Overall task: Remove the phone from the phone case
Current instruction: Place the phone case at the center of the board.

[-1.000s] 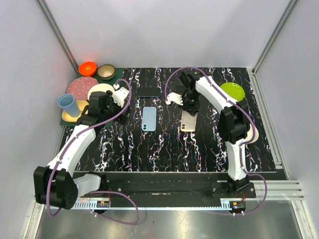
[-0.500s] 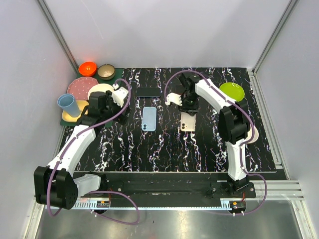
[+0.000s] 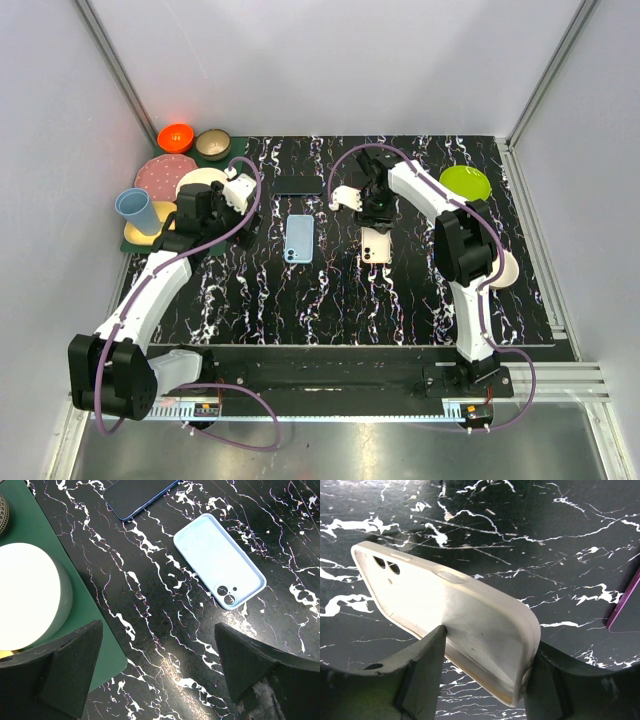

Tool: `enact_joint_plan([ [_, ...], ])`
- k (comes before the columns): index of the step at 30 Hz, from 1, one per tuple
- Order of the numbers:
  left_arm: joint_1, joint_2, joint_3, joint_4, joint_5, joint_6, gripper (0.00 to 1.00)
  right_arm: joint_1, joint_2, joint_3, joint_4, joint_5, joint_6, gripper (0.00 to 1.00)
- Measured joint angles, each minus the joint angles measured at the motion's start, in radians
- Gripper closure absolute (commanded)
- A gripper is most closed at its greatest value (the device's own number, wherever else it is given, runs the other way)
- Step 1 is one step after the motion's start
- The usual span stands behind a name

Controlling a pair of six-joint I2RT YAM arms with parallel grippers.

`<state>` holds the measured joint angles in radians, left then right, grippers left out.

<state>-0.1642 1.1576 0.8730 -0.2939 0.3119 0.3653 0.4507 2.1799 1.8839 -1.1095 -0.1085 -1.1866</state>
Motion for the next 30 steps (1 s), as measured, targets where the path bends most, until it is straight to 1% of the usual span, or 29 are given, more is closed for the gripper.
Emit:
enact_joint_plan([
  [10, 0.006, 0.000, 0.000, 0.001, 0.010, -0.001, 0.01, 0.000, 0.015, -0.018, 0.063, 0.041, 0.026, 0.35],
  [13, 0.008, 0.000, 0.000, 0.003, 0.014, -0.002, 0.01, 0.000, 0.015, -0.021, 0.072, 0.048, 0.034, 0.32],
  [17, 0.010, 0.000, 0.000, 0.003, 0.018, -0.005, 0.01, 0.000, 0.015, -0.026, 0.088, 0.056, 0.040, 0.31],
  [18, 0.011, 0.000, 0.000, 0.003, 0.019, -0.006, 0.01, 0.000, 0.015, -0.027, 0.089, 0.058, 0.041, 0.25],
  [20, 0.012, 0.000, 0.000, 0.003, 0.020, -0.008, 0.01, 0.000, 0.015, -0.027, 0.095, 0.063, 0.043, 0.23],
  [30, 0.018, 0.000, -0.001, 0.003, 0.026, -0.009, 0.01, 0.000, 0.015, -0.044, 0.191, 0.067, 0.047, 0.20],
])
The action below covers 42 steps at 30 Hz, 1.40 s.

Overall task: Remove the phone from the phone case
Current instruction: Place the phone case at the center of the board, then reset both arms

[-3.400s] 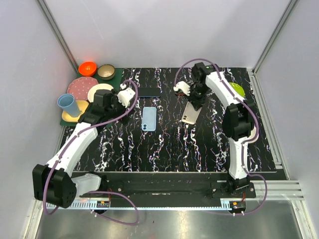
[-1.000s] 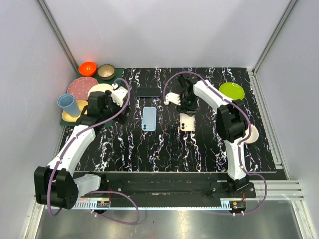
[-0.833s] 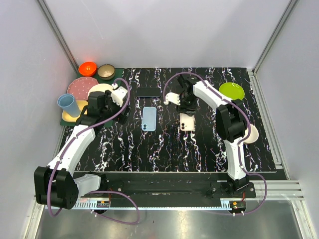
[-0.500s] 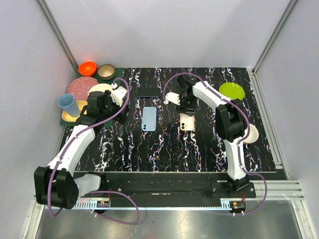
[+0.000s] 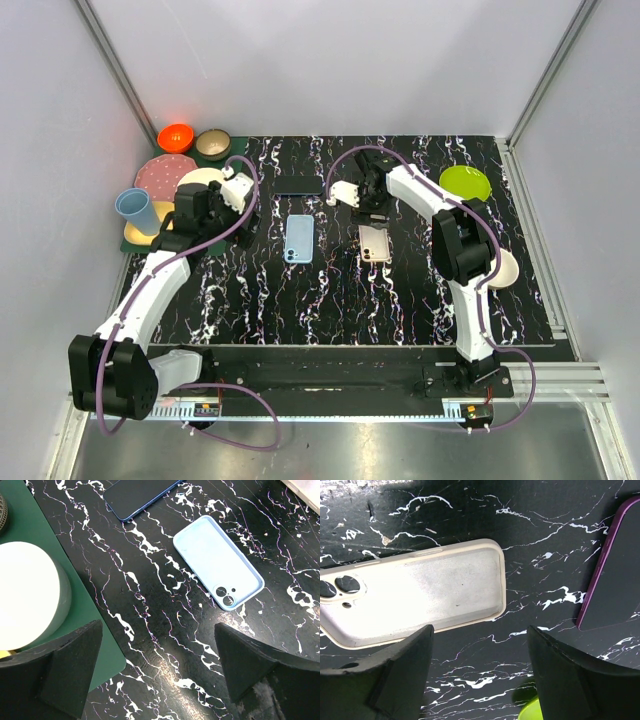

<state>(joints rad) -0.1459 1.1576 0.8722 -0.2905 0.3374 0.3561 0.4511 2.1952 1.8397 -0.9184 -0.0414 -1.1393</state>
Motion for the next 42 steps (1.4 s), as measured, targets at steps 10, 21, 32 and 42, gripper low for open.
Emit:
enact_joint_plan([
  [10, 0.003, 0.000, 0.000, 0.000, 0.001, -0.006, 0.01, 0.000, 0.000, -0.021, 0.037, 0.014, 0.041, 0.20],
  [21, 0.019, -0.043, -0.006, 0.000, 0.001, -0.007, 0.01, 0.000, -0.216, -0.279, 0.150, 0.016, 0.245, 0.00],
  [32, 0.095, -0.134, -0.006, -0.018, 0.030, -0.007, 0.01, -0.156, -0.633, -0.475, 0.245, -0.013, 0.418, 0.00],
  [42, 0.133, -0.301, -0.029, -0.017, -0.031, -0.050, 0.01, -0.347, -0.991, -0.668, 0.286, -0.064, 0.576, 0.00],
])
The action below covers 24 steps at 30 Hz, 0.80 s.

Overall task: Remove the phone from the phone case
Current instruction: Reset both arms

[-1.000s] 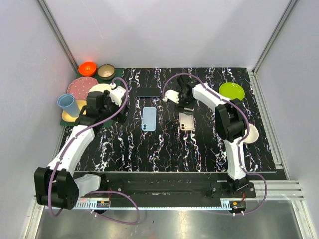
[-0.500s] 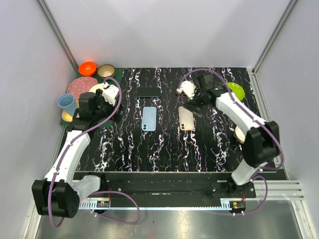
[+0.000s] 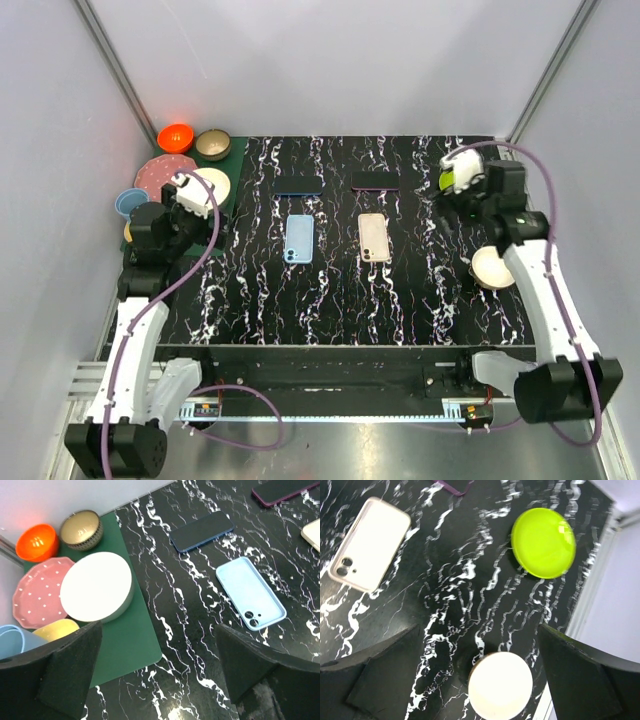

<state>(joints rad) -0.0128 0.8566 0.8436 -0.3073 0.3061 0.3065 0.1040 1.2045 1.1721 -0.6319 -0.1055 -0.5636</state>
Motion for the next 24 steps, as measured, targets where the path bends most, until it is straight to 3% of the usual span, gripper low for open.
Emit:
enact_joint_plan([
  [6, 0.094, -0.126, -0.053, -0.003, 0.004, -0.021, 0.01, -0.154, -0.231, -0.045, 0.049, -0.065, 0.121, 0.00],
  [14, 0.290, -0.227, -0.071, -0.005, 0.118, -0.055, 0.01, -0.169, -0.518, -0.175, 0.167, 0.002, 0.276, 0.00],
  [18, 0.364, -0.263, -0.096, 0.003, 0.172, -0.077, 0.01, -0.169, -0.592, -0.195, 0.216, 0.101, 0.346, 0.00],
  [24, 0.393, -0.275, -0.104, 0.012, 0.212, -0.095, 0.01, -0.169, -0.601, -0.233, 0.271, 0.201, 0.404, 0.00],
])
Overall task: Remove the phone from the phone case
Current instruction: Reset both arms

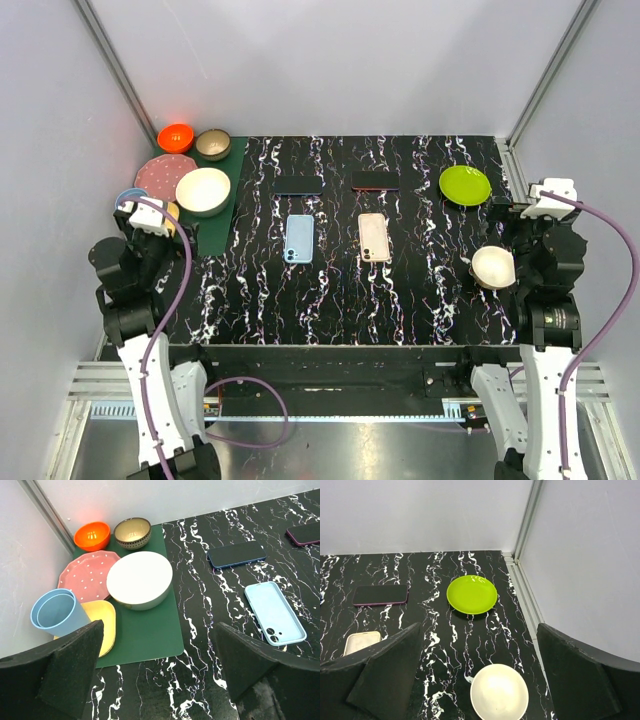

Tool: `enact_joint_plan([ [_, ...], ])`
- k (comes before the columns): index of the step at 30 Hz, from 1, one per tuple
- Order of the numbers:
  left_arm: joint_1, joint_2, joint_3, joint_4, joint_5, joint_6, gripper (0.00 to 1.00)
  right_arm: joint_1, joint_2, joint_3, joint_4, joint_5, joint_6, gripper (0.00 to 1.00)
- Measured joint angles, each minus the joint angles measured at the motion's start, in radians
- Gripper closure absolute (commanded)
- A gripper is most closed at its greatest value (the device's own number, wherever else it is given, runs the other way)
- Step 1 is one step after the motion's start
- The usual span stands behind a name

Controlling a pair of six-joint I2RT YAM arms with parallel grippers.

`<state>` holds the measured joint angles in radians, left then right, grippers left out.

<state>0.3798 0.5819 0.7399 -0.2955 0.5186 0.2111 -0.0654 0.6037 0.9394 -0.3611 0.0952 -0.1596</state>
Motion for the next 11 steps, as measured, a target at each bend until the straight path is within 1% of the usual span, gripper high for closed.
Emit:
enact_joint_plan([
  [11, 0.002, -0.026, -0.014, 0.011, 0.021, -0.011, 0.01, 0.000, -0.005, -0.016, 0.032, 0.054, 0.032, 0.00],
])
